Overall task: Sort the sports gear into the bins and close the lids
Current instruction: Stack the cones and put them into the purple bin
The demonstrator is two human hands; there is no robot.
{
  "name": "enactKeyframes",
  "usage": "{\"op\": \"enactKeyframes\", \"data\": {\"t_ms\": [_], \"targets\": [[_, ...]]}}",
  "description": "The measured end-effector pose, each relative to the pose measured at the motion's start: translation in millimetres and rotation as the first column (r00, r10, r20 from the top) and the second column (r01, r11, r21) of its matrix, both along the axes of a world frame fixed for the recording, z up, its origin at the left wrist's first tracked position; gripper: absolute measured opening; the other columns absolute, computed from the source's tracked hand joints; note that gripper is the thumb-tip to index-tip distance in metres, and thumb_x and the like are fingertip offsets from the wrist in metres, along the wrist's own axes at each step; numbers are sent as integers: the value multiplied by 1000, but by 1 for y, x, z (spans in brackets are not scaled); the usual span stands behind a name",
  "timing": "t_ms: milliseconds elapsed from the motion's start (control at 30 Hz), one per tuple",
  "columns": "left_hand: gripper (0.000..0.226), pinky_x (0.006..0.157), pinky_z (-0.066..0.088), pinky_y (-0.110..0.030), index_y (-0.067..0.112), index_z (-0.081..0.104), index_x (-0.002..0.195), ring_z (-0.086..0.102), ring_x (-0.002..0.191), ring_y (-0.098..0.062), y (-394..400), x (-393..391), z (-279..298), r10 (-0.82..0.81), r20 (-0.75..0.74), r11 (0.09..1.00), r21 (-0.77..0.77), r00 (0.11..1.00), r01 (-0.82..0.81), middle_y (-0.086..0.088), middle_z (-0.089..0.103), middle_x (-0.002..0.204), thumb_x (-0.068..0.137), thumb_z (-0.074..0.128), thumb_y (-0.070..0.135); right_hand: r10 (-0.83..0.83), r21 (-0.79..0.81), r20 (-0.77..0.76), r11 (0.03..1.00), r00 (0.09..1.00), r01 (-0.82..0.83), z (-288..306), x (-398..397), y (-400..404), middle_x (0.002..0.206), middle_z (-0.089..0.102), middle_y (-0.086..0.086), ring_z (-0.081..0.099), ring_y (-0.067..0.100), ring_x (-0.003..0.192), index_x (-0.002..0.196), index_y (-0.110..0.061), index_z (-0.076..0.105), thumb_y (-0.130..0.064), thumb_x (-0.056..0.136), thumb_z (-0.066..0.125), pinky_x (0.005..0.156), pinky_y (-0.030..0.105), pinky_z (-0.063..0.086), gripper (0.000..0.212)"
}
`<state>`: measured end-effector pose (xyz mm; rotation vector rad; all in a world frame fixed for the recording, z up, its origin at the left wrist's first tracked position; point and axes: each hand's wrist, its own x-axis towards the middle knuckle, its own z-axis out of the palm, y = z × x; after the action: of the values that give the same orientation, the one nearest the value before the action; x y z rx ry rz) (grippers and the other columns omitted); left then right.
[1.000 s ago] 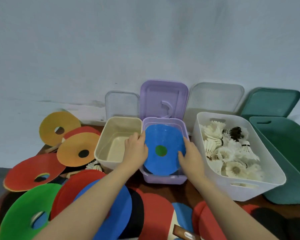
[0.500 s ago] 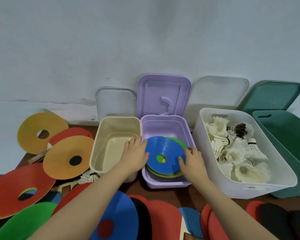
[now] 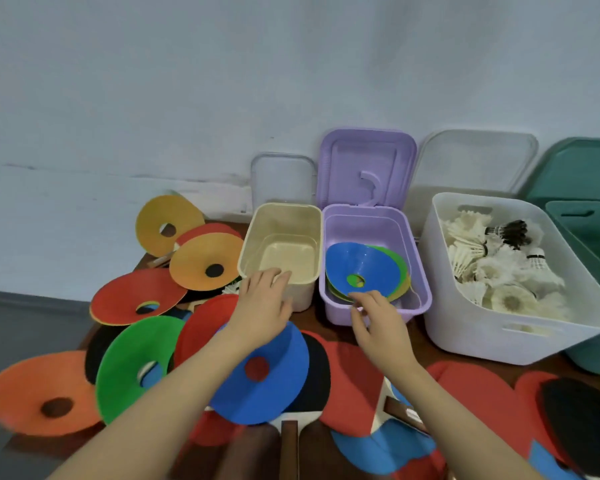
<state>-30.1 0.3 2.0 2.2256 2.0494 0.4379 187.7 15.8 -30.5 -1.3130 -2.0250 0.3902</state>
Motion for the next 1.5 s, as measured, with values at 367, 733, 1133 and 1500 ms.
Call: {"op": "enactKeyframes", "data": {"t_ms": [367,733,1133,1500], "targets": [[70,109,22,-44,6,15,147,21,138,-33,-73,-62,-26,312,-155,930,-150,937,-334,-16,18,152,93,48,33,85,-500,181,866,980,17,-36,-48,-39,115,61,3,58,21,105,125,-17,52,-32,90,55,82,34,47,38],[72,105,29,-37,4,7,148,33,130,-28,-80,-120,-51,248,-160,943,-185,956,-276,-13,28,147,95,43,37,-272,-590,-277,805,922,60,-38,-104,-52,68,55,3,51,18,63,92,-19,58,1,86,52,51,22,37,22],[72,99,34,-33,5,5,148,39,121,-24,-69,-156,-59,106,-137,979,-159,985,-128,-9,39,134,93,48,25,-410,-493,-124,816,904,302,-52,-156,-54,84,57,-5,55,18,78,90,-15,57,-7,88,55,68,34,40,9],[70,76,46,-31,9,9,148,52,93,-23,-63,-169,-65,59,-52,973,-221,997,-69,-10,33,135,94,50,27,-421,-506,-321,833,848,223,-53,-182,-64,84,58,-6,57,9,75,106,-21,48,-7,93,50,57,21,39,20]]}}
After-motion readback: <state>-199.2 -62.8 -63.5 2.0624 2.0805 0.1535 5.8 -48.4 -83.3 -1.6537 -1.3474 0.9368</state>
